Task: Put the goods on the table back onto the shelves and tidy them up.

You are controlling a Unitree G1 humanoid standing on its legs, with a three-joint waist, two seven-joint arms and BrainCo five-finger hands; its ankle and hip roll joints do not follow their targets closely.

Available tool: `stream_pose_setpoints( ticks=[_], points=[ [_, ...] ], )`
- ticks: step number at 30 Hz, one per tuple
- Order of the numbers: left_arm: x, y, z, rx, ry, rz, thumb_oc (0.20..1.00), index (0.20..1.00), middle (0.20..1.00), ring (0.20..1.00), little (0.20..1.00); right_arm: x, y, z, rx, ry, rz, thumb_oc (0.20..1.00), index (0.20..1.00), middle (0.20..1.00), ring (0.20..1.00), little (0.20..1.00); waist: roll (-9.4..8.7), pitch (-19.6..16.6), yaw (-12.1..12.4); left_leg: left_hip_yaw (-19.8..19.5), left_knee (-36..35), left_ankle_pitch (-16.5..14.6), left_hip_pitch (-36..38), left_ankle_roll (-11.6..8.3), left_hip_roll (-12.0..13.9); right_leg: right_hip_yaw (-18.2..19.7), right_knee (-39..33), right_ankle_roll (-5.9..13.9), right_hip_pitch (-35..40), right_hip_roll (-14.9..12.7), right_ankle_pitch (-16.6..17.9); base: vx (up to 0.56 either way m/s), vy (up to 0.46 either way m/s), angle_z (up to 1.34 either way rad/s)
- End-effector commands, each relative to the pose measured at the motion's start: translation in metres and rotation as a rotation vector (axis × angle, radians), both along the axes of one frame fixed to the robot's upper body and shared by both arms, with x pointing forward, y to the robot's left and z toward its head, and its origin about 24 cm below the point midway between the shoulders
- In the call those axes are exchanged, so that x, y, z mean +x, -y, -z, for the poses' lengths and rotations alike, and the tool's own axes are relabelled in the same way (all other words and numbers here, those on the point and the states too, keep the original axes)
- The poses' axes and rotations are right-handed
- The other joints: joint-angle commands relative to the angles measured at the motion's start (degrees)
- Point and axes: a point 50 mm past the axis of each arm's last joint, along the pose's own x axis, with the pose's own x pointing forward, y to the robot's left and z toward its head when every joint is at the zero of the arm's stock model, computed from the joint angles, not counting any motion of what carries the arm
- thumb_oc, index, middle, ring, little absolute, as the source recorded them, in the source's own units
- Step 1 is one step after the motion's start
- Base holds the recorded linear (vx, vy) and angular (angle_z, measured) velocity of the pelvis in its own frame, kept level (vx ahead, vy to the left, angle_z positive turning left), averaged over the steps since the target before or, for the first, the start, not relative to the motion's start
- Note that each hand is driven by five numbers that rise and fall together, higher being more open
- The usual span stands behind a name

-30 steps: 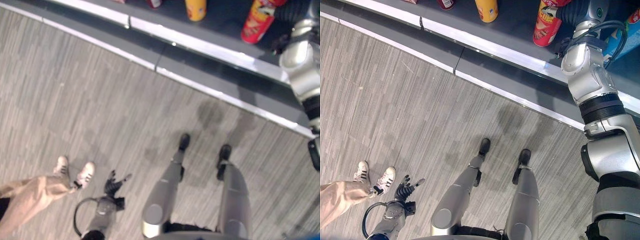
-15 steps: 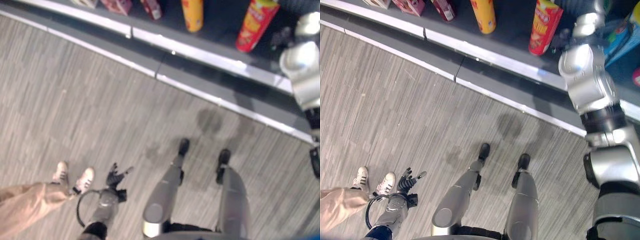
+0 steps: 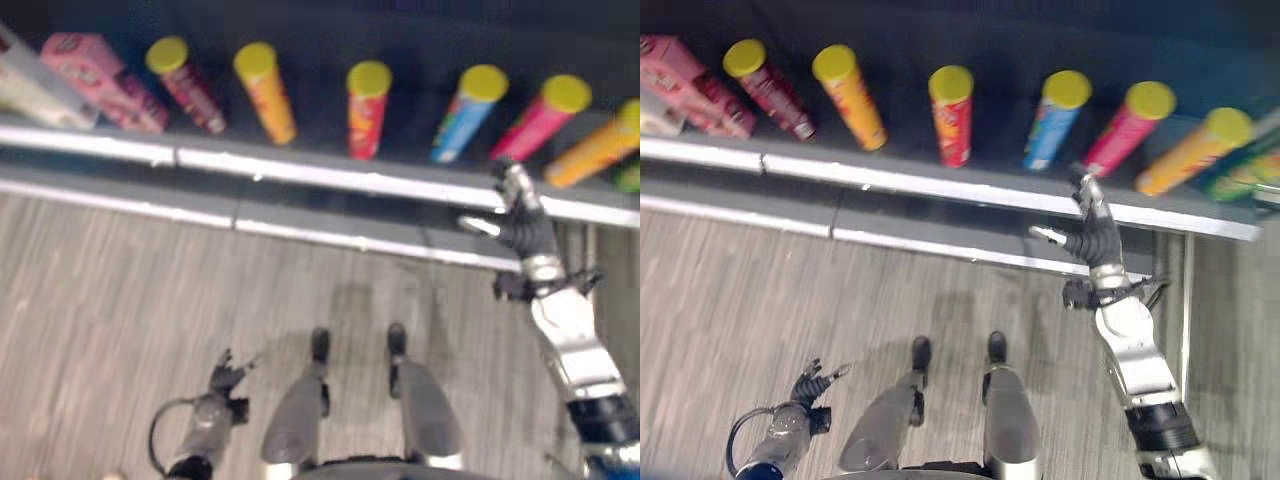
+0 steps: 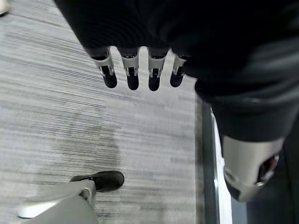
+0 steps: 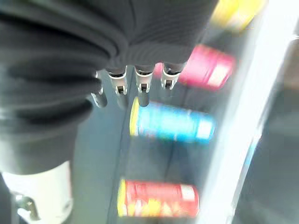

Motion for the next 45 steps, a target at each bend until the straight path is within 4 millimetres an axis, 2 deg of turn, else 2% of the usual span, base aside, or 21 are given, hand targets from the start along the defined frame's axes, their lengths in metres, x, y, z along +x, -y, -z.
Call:
stream_pose_setpoints(
  ticks=[1,6,7,9,10,12,13,14,17,19,21,23,25,27,28,29,30,32,37,42,45],
  points=[
    [-0.011,-0.022,-0.004,0.081,-0.017,0.013,1.0,1.0,1.0,1.0,1.0,-0.01,0.011,-0.021,-0.025,0.116,0.018,1.0,1.0,1.0,1.0,1.0,-0.81,-3.5,-2.6,1.5,9.4,-13.2,-0.1,-2.33,3.1,-1.2,-0.9,5.86,2.2,-5.0,-1.8,-0.07,0.054,-1.01],
    [-0.003,-0.029,-0.013,0.107,0.023,0.022,1.0,1.0,1.0,1.0,1.0,-0.017,0.051,-0.029,-0.095,0.145,0.242,1.0,1.0,1.0,1.0,1.0,-0.45,-3.4,-2.7,7.6,10.3,-12.9,1.2,-2.7,8.6,-12.0,2.1,4.0,4.1,-9.6,-3.4,-0.12,-0.043,-0.85],
    [-0.003,-0.028,-0.012,0.107,0.023,0.022,1.0,1.0,1.0,1.0,1.0,-0.017,0.051,-0.029,-0.096,0.145,0.242,1.0,1.0,1.0,1.0,1.0,-0.42,-3.3,-2.6,7.6,10.4,-13.0,1.3,-2.72,8.7,-12.0,2.1,3.99,4.2,-9.6,-3.4,-0.13,-0.16,-1.03],
    [-0.005,-0.036,-0.017,0.121,0.043,-0.017,1.0,1.0,1.0,1.0,1.0,-0.022,0.071,-0.048,-0.148,0.217,0.365,1.0,1.0,1.0,1.0,1.0,-0.82,-4.4,-1.6,10.7,11.1,-12.5,1.1,-3.72,11.9,-16.9,2.5,4.39,5.9,-14.5,-0.7,-0.12,-0.212,-0.9],
    [-0.005,-0.036,-0.017,0.121,0.043,-0.016,1.0,1.0,1.0,1.0,1.0,-0.022,0.071,-0.048,-0.149,0.217,0.365,1.0,1.0,1.0,1.0,1.0,-0.79,-4.3,-1.5,10.8,11.2,-12.6,1.2,-3.73,12.0,-16.8,2.5,4.4,6.0,-14.4,-0.6,-0.01,-0.25,-0.95],
    [-0.009,-0.046,-0.019,0.126,0.048,-0.063,1.0,1.0,1.0,1.0,1.0,-0.027,0.084,-0.072,-0.183,0.306,0.437,1.0,1.0,1.0,1.0,1.0,-1.92,-5.2,0.1,13.7,13.3,-14.0,2.3,-5.51,15.5,-23.0,1.7,6.11,8.4,-17.3,0.8,-0.02,-0.425,-1.39],
    [-0.012,-0.05,-0.02,0.126,0.044,-0.086,1.0,1.0,1.0,1.0,1.0,-0.029,0.091,-0.083,-0.171,0.34,0.466,1.0,1.0,1.0,1.0,1.0,-3.17,-6.3,1.0,15.9,14.5,-13.2,2.3,-6.84,17.5,-26.9,-1.8,6.5,11.0,-16.5,-0.4,-0.06,-0.526,-1.43],
    [-0.014,-0.052,-0.019,0.124,0.039,-0.095,1.0,1.0,1.0,1.0,1.0,-0.032,0.095,-0.087,-0.159,0.353,0.478,1.0,1.0,1.0,1.0,1.0,-3.61,-6.9,1.4,16.5,15.0,-12.6,2.3,-7.61,18.7,-27.4,-3.1,6.44,12.0,-15.4,-1.3,-0.03,-0.528,-1.41],
    [-0.019,-0.051,-0.015,0.105,0.028,-0.121,1.0,1.0,1.0,1.0,1.0,-0.043,0.114,-0.1,-0.211,0.366,0.547,1.0,1.0,1.0,1.0,1.0,-3.57,-8.4,0.3,17.6,13.3,-8.8,4.9,-10.41,23.5,-25.2,-0.6,5.46,11.1,-11.3,-5.7,0.08,-0.458,-0.79],
    [-0.018,-0.048,-0.015,0.075,0.044,-0.128,1.0,1.0,1.0,1.0,1.0,-0.05,0.12,-0.109,-0.247,0.388,0.567,1.0,1.0,1.0,1.0,1.0,-3.01,-8.9,-0.8,17.6,12.7,-3.9,6.7,-11.53,26.4,-24.1,1.5,3.64,10.8,-8.4,-8.6,0.1,-0.371,-0.26],
    [-0.017,-0.043,-0.014,0.059,0.048,-0.117,1.0,1.0,1.0,1.0,1.0,-0.047,0.118,-0.119,-0.271,0.409,0.557,1.0,1.0,1.0,1.0,1.0,-2.74,-8.6,-0.7,16.3,14.5,-0.7,7.7,-11.48,27.7,-22.7,2.2,1.6,11.4,-5.7,-10.6,0.08,-0.296,-0.18],
    [-0.017,-0.04,-0.013,0.044,0.058,-0.129,1.0,1.0,1.0,1.0,1.0,-0.039,0.114,-0.126,-0.272,0.417,0.532,1.0,1.0,1.0,1.0,1.0,-3.72,-8.1,0.7,10.5,18.5,0.0,5.6,-9.35,24.0,-21.7,1.2,-0.17,11.9,-4.3,-10.1,0.03,-0.252,-0.55],
    [-0.017,-0.035,-0.011,0.019,0.063,-0.139,1.0,1.0,1.0,1.0,1.0,-0.033,0.111,-0.13,-0.264,0.418,0.509,1.0,1.0,1.0,1.0,1.0,-5.09,-8.0,2.5,2.1,19.3,-5.6,2.6,-7.86,15.8,-18.9,0.4,-0.47,12.5,-3.3,-10.1,0.14,-0.221,-1.04],
    [-0.019,-0.03,-0.009,0.003,0.056,-0.133,1.0,1.0,1.0,1.0,1.0,-0.025,0.11,-0.13,-0.24,0.406,0.49,1.0,1.0,1.0,1.0,1.0,-5.3,-8.1,3.9,-1.1,17.0,-10.7,1.9,-6.82,10.3,-16.4,-0.4,-0.52,13.1,-2.0,-10.5,0.17,-0.171,-1.0],
    [-0.02,-0.029,-0.008,-0.001,0.05,-0.127,1.0,1.0,1.0,1.0,1.0,-0.022,0.11,-0.13,-0.23,0.4,0.481,1.0,1.0,1.0,1.0,1.0,-5.14,-8.1,4.5,-2.3,16.9,-11.1,0.4,-6.82,8.0,-15.8,-1.2,-0.57,13.5,-1.5,-10.5,0.16,-0.136,-0.86],
    [-0.021,-0.027,-0.006,-0.007,0.041,-0.107,1.0,1.0,1.0,1.0,1.0,-0.014,0.109,-0.13,-0.228,0.37,0.456,1.0,1.0,1.0,1.0,1.0,-4.55,-7.8,6.0,-5.5,15.7,-10.0,-3.0,-7.06,2.9,-14.5,-2.1,-0.55,13.9,-0.1,-10.3,0.11,-0.088,-0.88],
    [-0.021,-0.027,-0.006,-0.008,0.041,-0.108,1.0,1.0,1.0,1.0,1.0,-0.014,0.109,-0.13,-0.229,0.37,0.454,1.0,1.0,1.0,1.0,1.0,-4.56,-7.8,5.9,-5.4,15.7,-10.1,-3.0,-7.04,2.9,-14.4,-2.0,-0.53,13.9,-0.1,-10.4,0.1,-0.07,-0.82],
    [-0.026,-0.027,-0.005,-0.012,0.026,-0.106,1.0,1.0,1.0,1.0,1.0,-0.005,0.107,-0.127,-0.227,0.338,0.434,1.0,1.0,1.0,1.0,1.0,-3.32,-7.4,7.2,-8.1,12.6,-9.0,-2.7,-6.56,-0.2,-13.1,-1.7,-0.57,14.0,1.6,-10.6,0.09,-0.013,-0.82],
    [-0.033,-0.026,0.001,-0.029,-0.004,-0.118,1.0,1.0,1.0,1.0,1.0,0.012,0.101,-0.114,-0.197,0.251,0.369,1.0,1.0,1.0,1.0,1.0,-2.35,-7.5,7.1,-8.9,9.6,-8.8,0.1,-5.29,-0.5,-11.7,-0.8,-0.46,14.2,2.3,-11.1,0.11,0.053,-0.28],
    [-0.04,-0.023,0.006,-0.037,-0.038,-0.113,1.0,1.0,1.0,1.0,1.0,0.027,0.094,-0.102,-0.246,0.16,0.339,1.0,1.0,1.0,1.0,1.0,-1.23,-8.6,7.0,-6.8,7.9,-10.1,3.0,-2.75,-0.8,-10.8,5.0,1.2,14.2,-1.0,-11.9,0.14,0.129,-0.12],
    [-0.038,-0.023,0.006,-0.022,-0.049,-0.084,1.0,1.0,1.0,1.0,1.0,0.028,0.097,-0.096,-0.273,0.126,0.353,1.0,1.0,1.0,1.0,1.0,-0.97,-7.7,6.3,-7.7,8.5,-11.0,4.6,-0.82,-2.5,-9.0,13.6,3.31,12.1,-3.9,-7.6,0.13,0.115,-0.01]
  ],
)
